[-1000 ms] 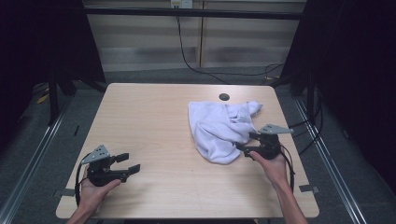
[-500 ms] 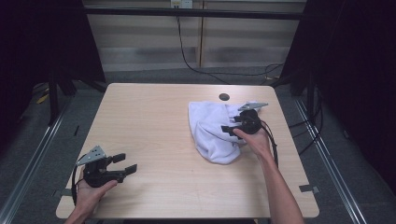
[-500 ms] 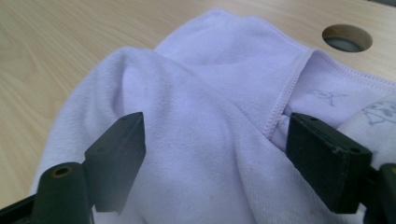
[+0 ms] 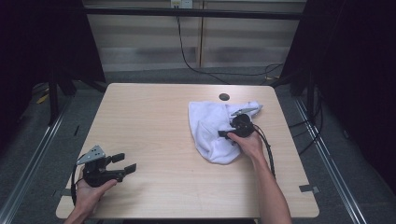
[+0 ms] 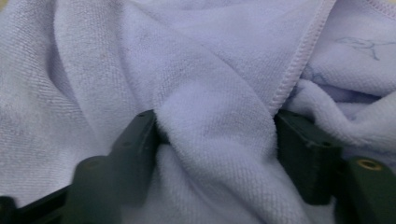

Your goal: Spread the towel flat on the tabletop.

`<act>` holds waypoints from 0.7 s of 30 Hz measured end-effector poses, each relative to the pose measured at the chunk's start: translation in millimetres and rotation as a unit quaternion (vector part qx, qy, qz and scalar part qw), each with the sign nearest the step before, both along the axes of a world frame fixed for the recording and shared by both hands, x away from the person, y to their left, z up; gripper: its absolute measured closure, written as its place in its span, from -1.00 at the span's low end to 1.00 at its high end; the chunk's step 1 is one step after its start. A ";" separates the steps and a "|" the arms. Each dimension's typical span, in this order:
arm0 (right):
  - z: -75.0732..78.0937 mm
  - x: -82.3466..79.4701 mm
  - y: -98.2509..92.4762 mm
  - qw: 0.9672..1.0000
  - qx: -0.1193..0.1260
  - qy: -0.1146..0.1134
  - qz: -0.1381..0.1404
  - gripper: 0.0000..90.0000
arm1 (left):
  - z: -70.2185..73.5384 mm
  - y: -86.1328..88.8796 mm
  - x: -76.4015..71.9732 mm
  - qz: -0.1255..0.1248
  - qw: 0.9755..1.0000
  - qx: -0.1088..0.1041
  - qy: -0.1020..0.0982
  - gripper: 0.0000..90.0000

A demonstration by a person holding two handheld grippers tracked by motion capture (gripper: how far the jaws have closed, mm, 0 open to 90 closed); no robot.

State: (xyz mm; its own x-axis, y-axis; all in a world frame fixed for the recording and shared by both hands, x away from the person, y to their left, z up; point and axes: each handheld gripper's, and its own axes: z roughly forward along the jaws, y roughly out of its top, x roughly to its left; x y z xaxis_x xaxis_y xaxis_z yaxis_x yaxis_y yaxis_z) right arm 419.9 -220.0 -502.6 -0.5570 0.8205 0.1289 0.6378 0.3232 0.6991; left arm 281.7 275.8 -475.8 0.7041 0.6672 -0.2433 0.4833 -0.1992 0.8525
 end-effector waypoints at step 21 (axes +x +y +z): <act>-0.6 -47.5 27.2 0.998 0.031 -0.005 0.057 0.39 | -2.7 -4.1 3.2 -0.004 1.000 0.008 0.004 -0.43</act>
State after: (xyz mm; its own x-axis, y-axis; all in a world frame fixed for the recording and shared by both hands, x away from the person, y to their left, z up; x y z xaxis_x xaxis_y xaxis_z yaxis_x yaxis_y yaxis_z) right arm 372.4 -192.8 -503.1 -0.6479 0.7422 0.1713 0.5924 0.3496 0.7258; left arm 284.9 271.7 -478.5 0.7073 0.6658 -0.2378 0.4884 -0.2170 0.8452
